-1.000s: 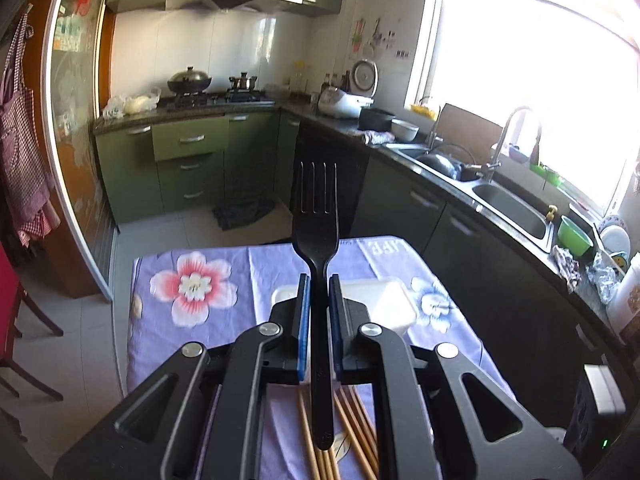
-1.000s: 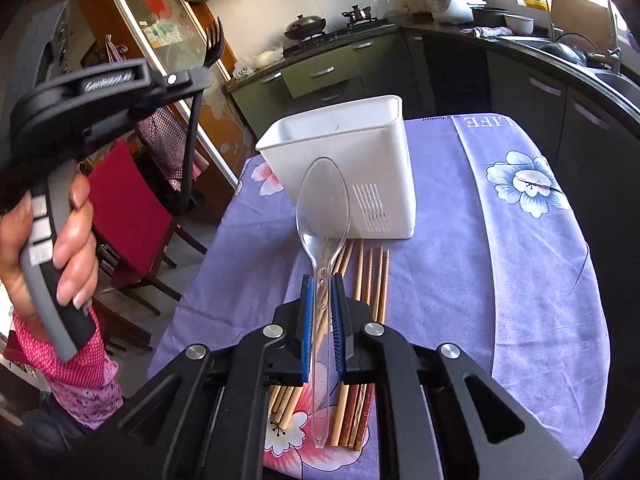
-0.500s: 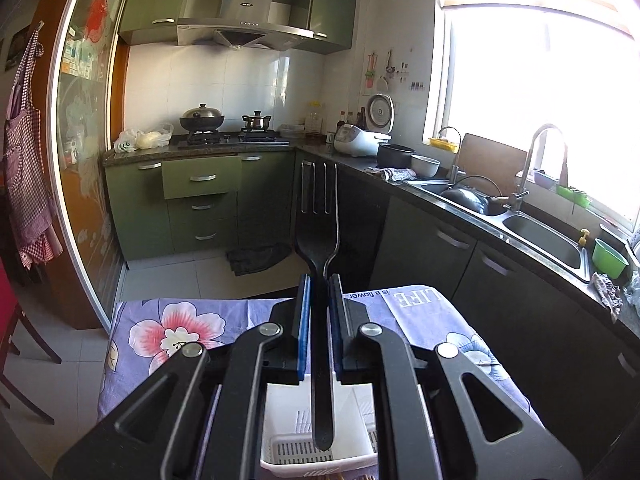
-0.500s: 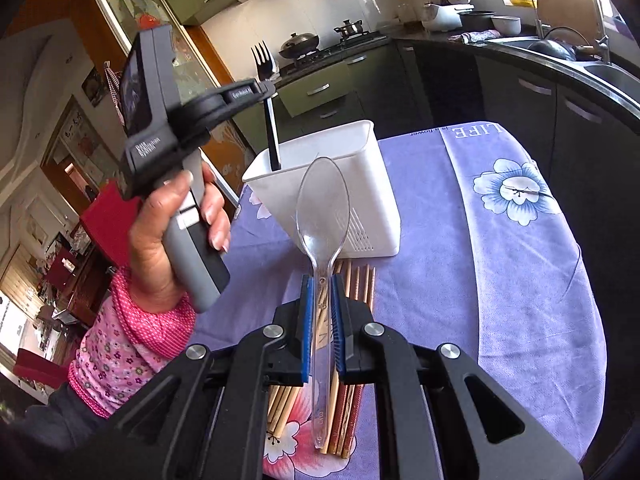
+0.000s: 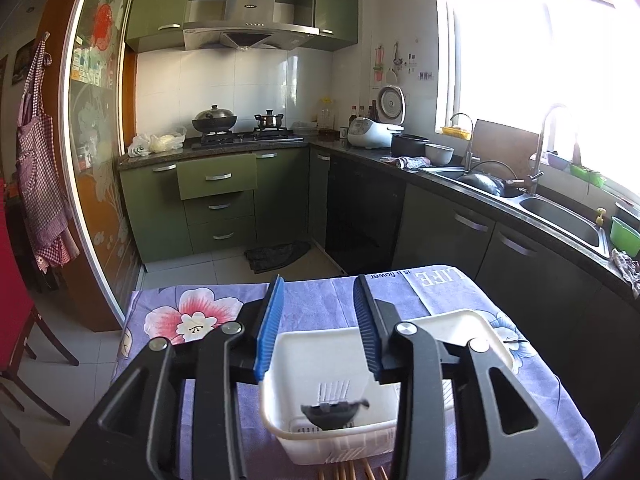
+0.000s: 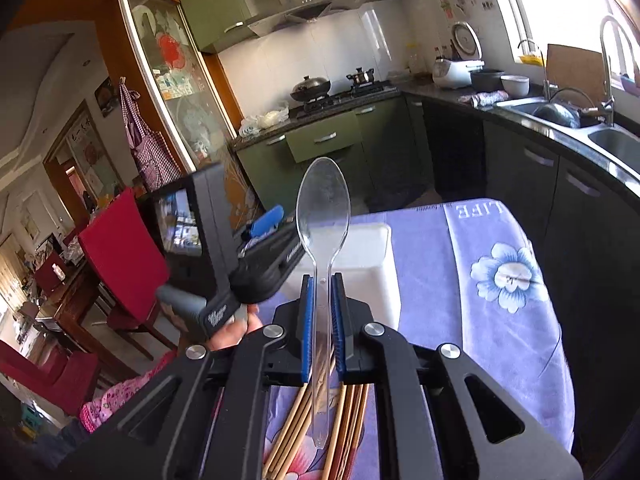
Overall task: Organize utensils
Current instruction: 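Lift the fork into the white holder with left while right lifts the spoon, then open the right gripper to drop the spoon into the holder while left withdraws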
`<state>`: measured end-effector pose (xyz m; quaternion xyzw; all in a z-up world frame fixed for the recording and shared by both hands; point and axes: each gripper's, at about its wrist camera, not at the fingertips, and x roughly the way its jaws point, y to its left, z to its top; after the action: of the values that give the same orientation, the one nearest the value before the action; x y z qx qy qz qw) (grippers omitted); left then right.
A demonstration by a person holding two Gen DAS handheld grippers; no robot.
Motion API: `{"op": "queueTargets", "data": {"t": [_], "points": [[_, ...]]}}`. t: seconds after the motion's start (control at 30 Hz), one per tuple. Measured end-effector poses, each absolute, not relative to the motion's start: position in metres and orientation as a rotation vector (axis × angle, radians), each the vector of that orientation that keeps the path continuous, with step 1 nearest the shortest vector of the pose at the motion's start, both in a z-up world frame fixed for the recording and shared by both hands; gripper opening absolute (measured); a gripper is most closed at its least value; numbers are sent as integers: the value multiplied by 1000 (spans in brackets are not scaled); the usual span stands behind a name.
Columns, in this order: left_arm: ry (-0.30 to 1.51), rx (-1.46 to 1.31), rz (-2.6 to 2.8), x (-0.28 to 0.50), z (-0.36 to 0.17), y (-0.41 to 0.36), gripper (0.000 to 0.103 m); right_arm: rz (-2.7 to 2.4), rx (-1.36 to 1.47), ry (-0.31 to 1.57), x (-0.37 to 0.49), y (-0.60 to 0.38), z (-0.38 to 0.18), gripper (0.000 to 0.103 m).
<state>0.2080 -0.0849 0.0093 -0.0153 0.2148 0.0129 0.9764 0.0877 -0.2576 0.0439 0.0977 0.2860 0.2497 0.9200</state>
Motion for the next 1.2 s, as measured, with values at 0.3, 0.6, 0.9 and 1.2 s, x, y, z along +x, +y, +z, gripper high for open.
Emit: {"op": "queueTargets", "data": {"t": [0.3,0.6,0.9,1.2], "points": [[484,-70,55,165,8,-48,41,392,209,323,150,-233,95,10],[495,-63,68,137,11,-23,43,312,130,334,208,-197,53,10],[545,-50,48,133,4,-29,43,318,87,402,195,-192,-16,11],[656,-17,37,133,-9,-42,48,344,95,377,157,-213,-20,29]]}}
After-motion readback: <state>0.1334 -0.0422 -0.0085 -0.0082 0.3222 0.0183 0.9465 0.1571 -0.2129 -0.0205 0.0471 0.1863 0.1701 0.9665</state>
